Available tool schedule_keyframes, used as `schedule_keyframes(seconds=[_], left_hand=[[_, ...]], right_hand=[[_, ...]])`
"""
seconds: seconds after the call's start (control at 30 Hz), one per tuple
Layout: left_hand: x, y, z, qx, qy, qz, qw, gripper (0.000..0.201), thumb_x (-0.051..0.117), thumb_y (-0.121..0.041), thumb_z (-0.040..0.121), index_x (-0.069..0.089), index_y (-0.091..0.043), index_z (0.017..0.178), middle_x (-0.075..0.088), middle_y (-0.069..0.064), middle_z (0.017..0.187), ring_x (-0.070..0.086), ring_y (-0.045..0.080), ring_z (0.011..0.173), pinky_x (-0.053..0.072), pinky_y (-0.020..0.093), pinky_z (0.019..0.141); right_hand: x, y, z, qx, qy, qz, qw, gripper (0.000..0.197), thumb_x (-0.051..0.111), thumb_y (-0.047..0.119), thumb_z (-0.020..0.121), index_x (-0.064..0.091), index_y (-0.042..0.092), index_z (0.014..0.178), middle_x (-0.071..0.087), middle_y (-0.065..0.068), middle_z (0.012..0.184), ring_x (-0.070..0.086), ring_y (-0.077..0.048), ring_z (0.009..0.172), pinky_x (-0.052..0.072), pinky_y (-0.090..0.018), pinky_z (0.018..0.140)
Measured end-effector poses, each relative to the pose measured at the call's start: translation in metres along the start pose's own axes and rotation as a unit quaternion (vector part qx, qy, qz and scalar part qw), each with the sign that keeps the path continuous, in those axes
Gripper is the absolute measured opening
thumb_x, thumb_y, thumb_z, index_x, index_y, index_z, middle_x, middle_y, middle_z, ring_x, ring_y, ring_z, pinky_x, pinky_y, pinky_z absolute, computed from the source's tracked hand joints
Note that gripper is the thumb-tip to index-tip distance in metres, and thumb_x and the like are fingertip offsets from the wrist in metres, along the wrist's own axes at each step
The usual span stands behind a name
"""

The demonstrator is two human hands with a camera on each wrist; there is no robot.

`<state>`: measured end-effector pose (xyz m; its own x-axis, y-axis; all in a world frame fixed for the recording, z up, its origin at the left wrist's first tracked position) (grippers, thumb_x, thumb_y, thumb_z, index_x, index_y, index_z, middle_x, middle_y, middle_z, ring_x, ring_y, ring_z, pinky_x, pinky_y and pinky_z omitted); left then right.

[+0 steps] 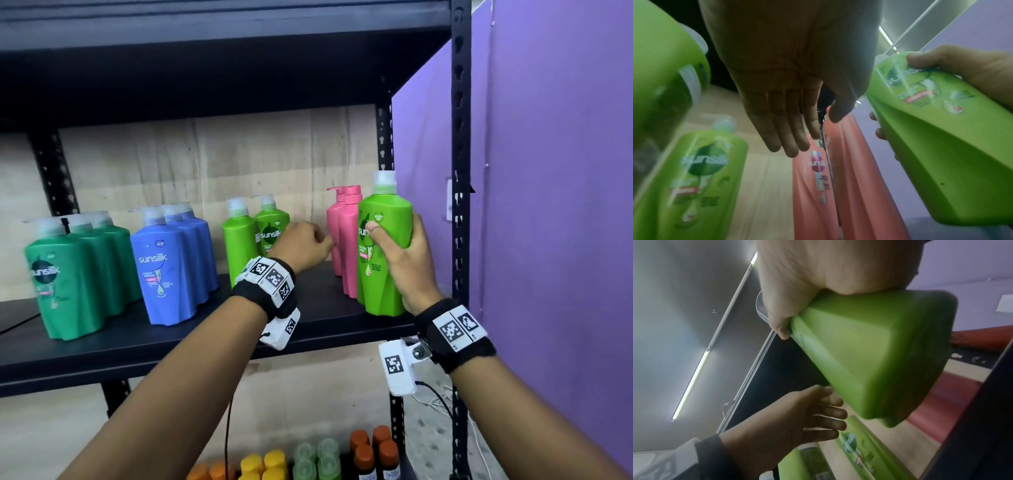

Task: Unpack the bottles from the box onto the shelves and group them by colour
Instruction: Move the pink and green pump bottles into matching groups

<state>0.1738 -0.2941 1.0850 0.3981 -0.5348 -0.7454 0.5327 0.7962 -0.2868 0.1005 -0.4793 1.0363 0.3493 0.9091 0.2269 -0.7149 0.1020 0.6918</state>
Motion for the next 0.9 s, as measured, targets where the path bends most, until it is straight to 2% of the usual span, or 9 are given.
schedule_keyframes(seconds=[0.1, 0.2, 0.33, 0.47, 0.57, 0.67, 0.73, 0.8, 0.9], left_hand=[[-0.021, 0.008, -0.014, -0.032, -0.064, 0.033, 0.997, 0.023, 0.058, -0.043, 0.089, 0.064, -0.023, 0.08, 0.071, 0.008, 0.093, 0.065, 0.032, 0.091, 0.051, 0.032, 0.075], [-0.039, 0.018, -0.028, -0.043, -0.115, 0.068, 0.99, 0.031, 0.056, -0.045, 0.09, 0.063, -0.02, 0.075, 0.068, 0.009, 0.087, 0.065, 0.035, 0.089, 0.044, 0.031, 0.068], [-0.064, 0.034, -0.047, -0.052, -0.143, 0.09, 0.984, 0.035, 0.052, -0.048, 0.094, 0.072, -0.019, 0.088, 0.071, 0.009, 0.094, 0.065, 0.034, 0.094, 0.052, 0.036, 0.075], [-0.084, 0.052, -0.061, -0.055, -0.221, 0.065, 0.972, 0.025, 0.055, -0.045, 0.093, 0.066, -0.023, 0.093, 0.068, 0.004, 0.099, 0.064, 0.03, 0.094, 0.054, 0.039, 0.075], [-0.084, 0.069, -0.067, -0.05, -0.263, 0.021, 0.963, 0.031, 0.061, -0.041, 0.092, 0.058, -0.018, 0.113, 0.056, 0.003, 0.113, 0.061, 0.023, 0.099, 0.052, 0.04, 0.08], [-0.074, 0.088, -0.068, -0.078, -0.258, -0.06, 0.961, 0.051, 0.067, -0.036, 0.089, 0.047, -0.015, 0.132, 0.049, 0.006, 0.124, 0.053, 0.017, 0.101, 0.047, 0.033, 0.088], [-0.063, 0.1, -0.068, -0.122, -0.218, -0.136, 0.959, 0.057, 0.068, -0.038, 0.091, 0.044, -0.016, 0.137, 0.051, 0.007, 0.131, 0.054, 0.016, 0.112, 0.045, 0.032, 0.101], [-0.051, 0.11, -0.069, -0.17, -0.175, -0.202, 0.949, 0.059, 0.065, -0.049, 0.092, 0.045, -0.018, 0.138, 0.056, 0.003, 0.135, 0.056, 0.018, 0.125, 0.044, 0.037, 0.109], [-0.036, 0.119, -0.075, -0.222, -0.124, -0.256, 0.933, 0.072, 0.056, -0.073, 0.087, 0.046, -0.026, 0.141, 0.061, -0.006, 0.135, 0.058, 0.015, 0.125, 0.044, 0.034, 0.108]], right_hand=[[0.021, 0.001, -0.005, 0.005, 0.019, 0.022, 1.0, 0.05, 0.085, 0.052, 0.074, 0.062, 0.039, 0.116, 0.076, 0.006, 0.104, 0.075, -0.017, 0.091, 0.062, -0.051, 0.08], [0.045, 0.001, -0.011, 0.015, 0.038, 0.054, 0.998, 0.047, 0.086, 0.047, 0.074, 0.063, 0.036, 0.113, 0.076, 0.0, 0.101, 0.075, -0.025, 0.088, 0.061, -0.058, 0.077], [0.073, 0.001, -0.02, 0.016, 0.074, 0.079, 0.994, 0.045, 0.085, 0.044, 0.077, 0.063, 0.036, 0.116, 0.076, -0.002, 0.103, 0.075, -0.029, 0.089, 0.061, -0.058, 0.074], [0.096, 0.004, -0.028, 0.018, 0.096, 0.098, 0.99, 0.049, 0.083, 0.044, 0.077, 0.062, 0.035, 0.12, 0.075, 0.002, 0.109, 0.075, -0.022, 0.096, 0.061, -0.053, 0.083], [0.108, 0.003, -0.033, 0.014, 0.103, 0.11, 0.988, 0.05, 0.082, 0.043, 0.077, 0.061, 0.033, 0.122, 0.075, 0.004, 0.11, 0.074, -0.019, 0.098, 0.06, -0.052, 0.088], [0.117, -0.006, -0.038, 0.021, 0.108, 0.096, 0.989, 0.054, 0.082, 0.048, 0.076, 0.061, 0.034, 0.123, 0.075, 0.005, 0.111, 0.073, -0.016, 0.099, 0.058, -0.051, 0.092], [0.122, -0.011, -0.041, 0.023, 0.101, 0.086, 0.991, 0.054, 0.083, 0.053, 0.074, 0.062, 0.036, 0.12, 0.075, 0.007, 0.11, 0.073, -0.015, 0.099, 0.058, -0.051, 0.093], [0.127, -0.016, -0.043, 0.013, 0.095, 0.083, 0.992, 0.052, 0.084, 0.051, 0.074, 0.063, 0.034, 0.119, 0.075, 0.006, 0.109, 0.073, -0.015, 0.099, 0.057, -0.05, 0.093], [0.131, -0.019, -0.041, -0.006, 0.095, 0.069, 0.993, 0.049, 0.084, 0.046, 0.077, 0.064, 0.031, 0.119, 0.075, 0.005, 0.109, 0.073, -0.015, 0.099, 0.058, -0.047, 0.092]])
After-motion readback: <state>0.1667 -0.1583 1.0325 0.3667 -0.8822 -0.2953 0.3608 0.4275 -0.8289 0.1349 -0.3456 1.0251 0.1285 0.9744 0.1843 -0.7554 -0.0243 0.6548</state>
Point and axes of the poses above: each hand's wrist, its own z-axis towards the middle knuckle, its own x-axis out of the palm, y = z × x, the point moved 2 cm from there along z, towards the middle knuckle
